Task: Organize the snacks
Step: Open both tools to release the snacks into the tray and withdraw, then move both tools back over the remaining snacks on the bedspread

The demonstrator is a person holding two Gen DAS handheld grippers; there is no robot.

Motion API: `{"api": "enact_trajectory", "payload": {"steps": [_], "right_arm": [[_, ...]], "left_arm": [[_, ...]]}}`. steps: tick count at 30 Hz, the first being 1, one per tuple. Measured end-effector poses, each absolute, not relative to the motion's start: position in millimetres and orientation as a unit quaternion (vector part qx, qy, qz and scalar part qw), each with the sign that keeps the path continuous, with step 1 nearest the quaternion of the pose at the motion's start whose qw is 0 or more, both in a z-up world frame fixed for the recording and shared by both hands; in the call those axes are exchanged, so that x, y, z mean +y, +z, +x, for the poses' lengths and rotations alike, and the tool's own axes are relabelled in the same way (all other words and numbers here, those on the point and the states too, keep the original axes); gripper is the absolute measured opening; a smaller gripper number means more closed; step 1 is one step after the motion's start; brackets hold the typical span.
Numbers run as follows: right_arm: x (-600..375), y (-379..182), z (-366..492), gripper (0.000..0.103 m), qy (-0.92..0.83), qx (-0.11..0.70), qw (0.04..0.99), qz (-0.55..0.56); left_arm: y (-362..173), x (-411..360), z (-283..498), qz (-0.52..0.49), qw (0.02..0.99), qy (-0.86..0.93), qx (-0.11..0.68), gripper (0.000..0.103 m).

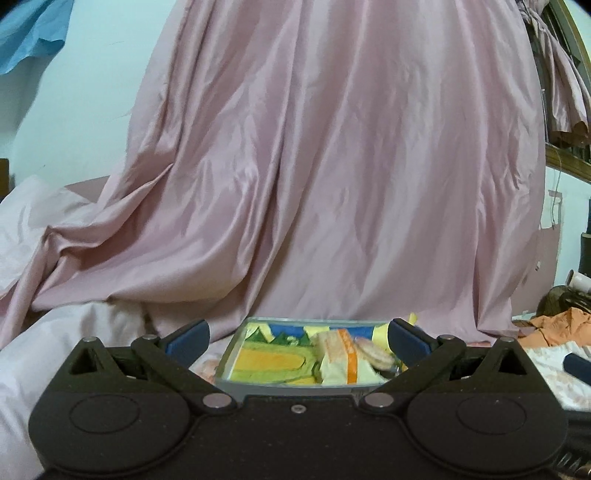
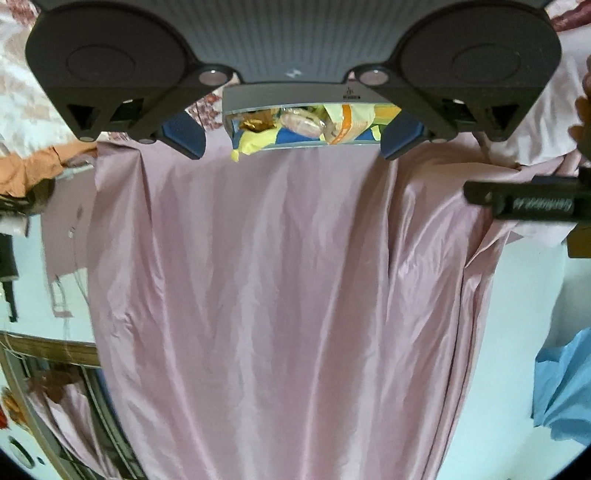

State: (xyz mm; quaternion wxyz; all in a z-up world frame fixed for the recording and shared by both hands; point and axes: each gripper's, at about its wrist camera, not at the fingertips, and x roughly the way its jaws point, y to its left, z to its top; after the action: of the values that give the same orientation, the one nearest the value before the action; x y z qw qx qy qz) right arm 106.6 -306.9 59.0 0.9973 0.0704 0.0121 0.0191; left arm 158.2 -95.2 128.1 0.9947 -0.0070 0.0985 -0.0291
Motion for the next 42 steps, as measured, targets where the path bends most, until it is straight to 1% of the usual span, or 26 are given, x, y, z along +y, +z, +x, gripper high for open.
{"api": "enact_trajectory", "payload": {"steps": [7, 17, 23, 29, 32, 36, 42], "right_arm": [[-302.2, 42.3, 79.7, 0.103, 0.002, 0.056, 0.993, 0.102], [-257.1, 10.3, 47.3, 0.103, -0.003, 0.135, 0.99, 0.036], [-230.5, -3.5, 17.3, 0.103, -0.004, 0.152, 0.988, 0.003], [-215.3, -13.9, 0.9, 0.103, -0.024, 0.191, 0.981, -0.003], [-209.0, -13.8, -8.2, 0.103, -0.032, 0.183, 0.983, -0.013], [-199.5, -13.8, -9.9, 0.103, -0.039, 0.181, 0.982, -0.037], [-199.2, -16.9, 1.6, 0.103, -0.041, 0.215, 0.975, -0.041]], "left_arm": [[99.6, -59.8, 123.4, -0.026, 0.993, -0.031, 0.114, 0.102], [55.0, -26.6, 85.5, -0.022, 0.986, -0.038, 0.159, 0.102], [30.5, -10.8, 67.7, -0.035, 0.979, -0.049, 0.197, 0.102], [6.2, -2.0, 56.6, -0.042, 0.973, -0.074, 0.216, 0.102], [-4.9, 2.3, 53.0, -0.051, 0.969, -0.081, 0.227, 0.102], [-10.6, 8.0, 51.9, -0.064, 0.967, -0.081, 0.234, 0.102], [-14.6, 11.8, 63.2, -0.076, 0.96, -0.059, 0.263, 0.102]]}}
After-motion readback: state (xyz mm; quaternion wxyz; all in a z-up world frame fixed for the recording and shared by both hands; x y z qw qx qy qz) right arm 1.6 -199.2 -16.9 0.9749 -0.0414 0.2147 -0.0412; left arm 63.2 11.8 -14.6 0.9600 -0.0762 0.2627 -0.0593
